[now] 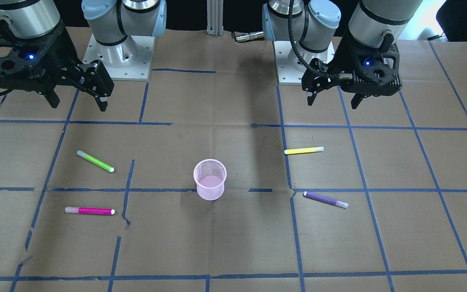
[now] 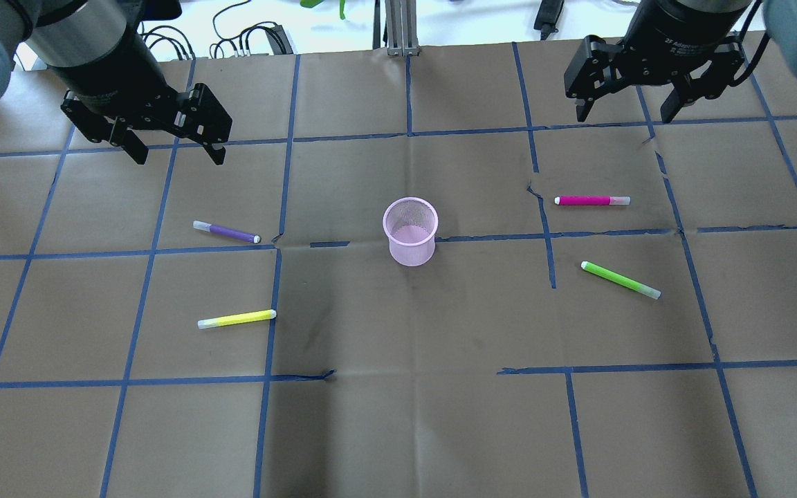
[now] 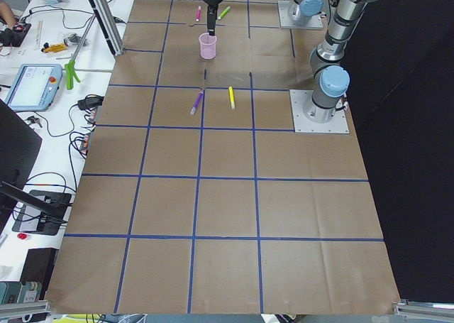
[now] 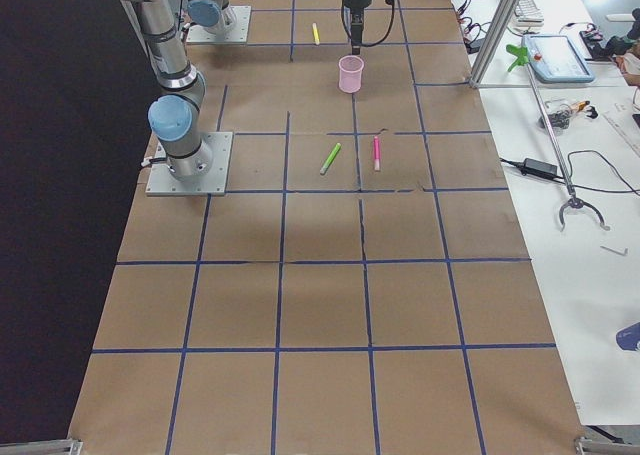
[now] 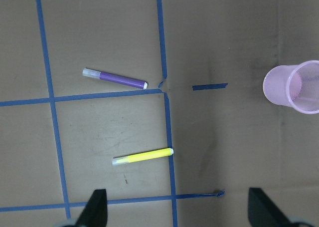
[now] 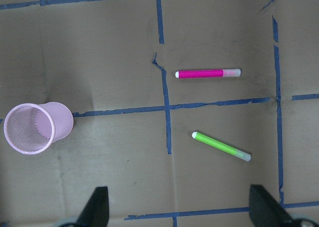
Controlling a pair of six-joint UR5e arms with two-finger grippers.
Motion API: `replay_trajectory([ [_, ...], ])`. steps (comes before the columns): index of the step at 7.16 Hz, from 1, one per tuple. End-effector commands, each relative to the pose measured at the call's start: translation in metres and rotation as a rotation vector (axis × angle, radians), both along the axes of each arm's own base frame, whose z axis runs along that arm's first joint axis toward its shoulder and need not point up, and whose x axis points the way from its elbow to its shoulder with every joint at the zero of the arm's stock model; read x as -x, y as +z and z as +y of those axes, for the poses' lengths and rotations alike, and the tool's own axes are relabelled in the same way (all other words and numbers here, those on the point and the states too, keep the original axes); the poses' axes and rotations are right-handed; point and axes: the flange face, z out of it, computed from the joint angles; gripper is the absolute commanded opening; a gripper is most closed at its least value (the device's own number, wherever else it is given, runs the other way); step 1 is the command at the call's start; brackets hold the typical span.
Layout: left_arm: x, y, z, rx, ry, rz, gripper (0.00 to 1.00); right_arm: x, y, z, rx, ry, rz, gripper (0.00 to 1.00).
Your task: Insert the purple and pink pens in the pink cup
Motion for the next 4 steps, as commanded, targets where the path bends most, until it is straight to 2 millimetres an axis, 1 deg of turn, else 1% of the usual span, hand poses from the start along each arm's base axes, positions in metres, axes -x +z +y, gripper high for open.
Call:
replay_trajectory([
  [1,-0.0005,0.0008,0.0003,0.002,0.001,-0.001,0.99,0.0000,0.0006,0.0001,0.001,-0.001,0.000,1.00],
  [4,-0.0017,0.0012,0.0005,0.006,0.000,-0.013,0.99,0.0014,-0.0019,-0.0011,-0.005,0.006,-0.001,1.00],
])
